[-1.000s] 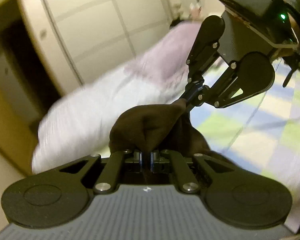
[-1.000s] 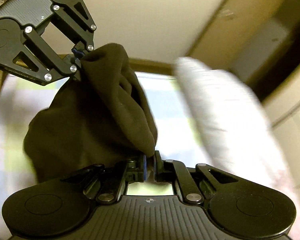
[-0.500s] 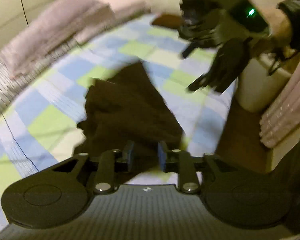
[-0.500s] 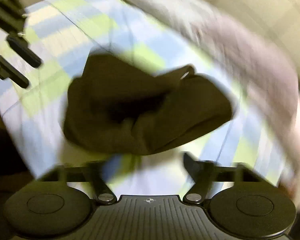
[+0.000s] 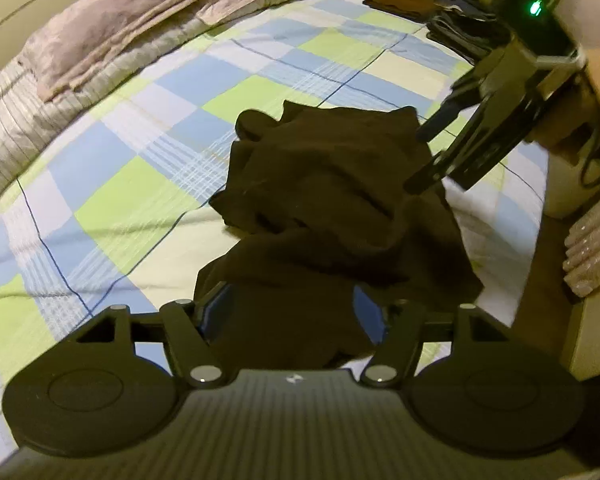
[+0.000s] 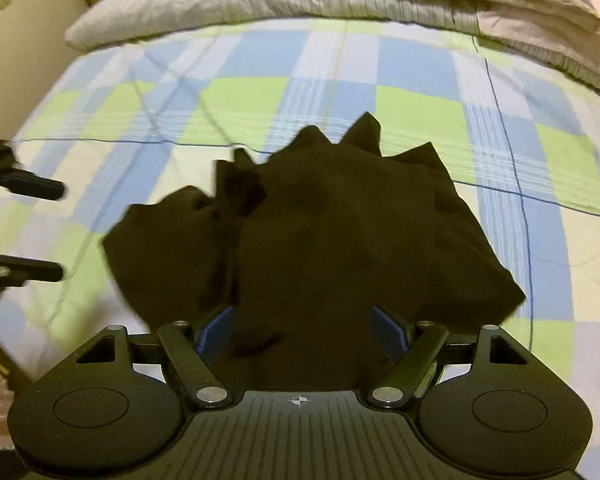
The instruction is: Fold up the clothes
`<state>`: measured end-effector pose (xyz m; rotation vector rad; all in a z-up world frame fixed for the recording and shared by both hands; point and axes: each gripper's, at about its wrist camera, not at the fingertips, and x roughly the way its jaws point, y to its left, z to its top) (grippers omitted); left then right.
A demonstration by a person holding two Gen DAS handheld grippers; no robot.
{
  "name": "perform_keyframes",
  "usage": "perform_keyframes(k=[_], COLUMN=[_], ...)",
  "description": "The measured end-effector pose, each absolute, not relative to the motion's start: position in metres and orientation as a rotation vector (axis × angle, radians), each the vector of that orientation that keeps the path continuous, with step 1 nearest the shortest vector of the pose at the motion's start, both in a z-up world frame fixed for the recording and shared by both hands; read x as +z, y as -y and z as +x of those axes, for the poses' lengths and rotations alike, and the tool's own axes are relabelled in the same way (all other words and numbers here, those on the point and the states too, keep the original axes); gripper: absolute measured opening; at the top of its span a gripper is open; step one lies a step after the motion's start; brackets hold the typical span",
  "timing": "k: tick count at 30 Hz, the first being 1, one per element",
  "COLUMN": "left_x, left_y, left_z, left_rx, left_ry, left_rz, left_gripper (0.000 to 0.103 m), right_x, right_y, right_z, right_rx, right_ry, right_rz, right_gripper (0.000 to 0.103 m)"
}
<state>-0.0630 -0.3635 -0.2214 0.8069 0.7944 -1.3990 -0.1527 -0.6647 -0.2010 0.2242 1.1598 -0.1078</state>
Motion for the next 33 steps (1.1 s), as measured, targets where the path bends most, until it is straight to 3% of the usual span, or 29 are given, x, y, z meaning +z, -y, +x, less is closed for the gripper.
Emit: perform_keyframes(k=[12, 14, 15, 16, 17, 21, 26, 30, 33], left_x=[-0.275, -0.286, -0.293, -0.299, -0.302, -0.270, -0.166, -0.143, -0.128], left_y=[0.450, 0.469, 0.477, 0.484, 0.487, 0.473, 0.433, 0.422, 0.414], left_z=[-0.005, -0.002, -0.003, -0.004, -0.006, -0.010, -0.014, -0.057, -0.091], left_rx=[-1.294, -1.274, -1.270, -1.262, -1.237, -1.119, -0.944, -0.966, -0.986], left_ry=[-0.982, -1.013, -1.042, -1.076, -1.091, -1.031, -0.843, -0.890, -0.928], left_rz=[0.533, 0.521, 0.544, 0.585, 0.612, 0.601, 0.480, 0.496, 0.513], left_gripper=[0.063, 0.057, 0.047, 0.012, 0.003, 0.002, 0.002, 0.002, 0.002], right_x=[-0.261, -0.272, -0.277, -0.280, -0.278, -0.246, -0.140, -0.058, -0.047], right_y=[0.741, 0.749, 0.752, 0.754, 0.756, 0.776, 0.836, 0.878, 0.893], right_z=[-0.122, -0.114, -0.110, -0.108, -0.108, -0.116, -0.147, -0.206, -0.274], right_rx=[-0.235, -0.214, -0.198, -0.175, -0.149, -0.061, -0.060, -0.155, -0.289], right_ry=[-1.149, -1.160, -1.168, -1.174, -1.174, -1.116, -0.894, -0.718, -0.734], right_rz=[0.348, 0.347, 0.348, 0.350, 0.353, 0.343, 0.297, 0.243, 0.262], right_gripper=[0.078, 0.077, 0.055, 0.016, 0.001, 0.000, 0.000, 0.000, 0.000])
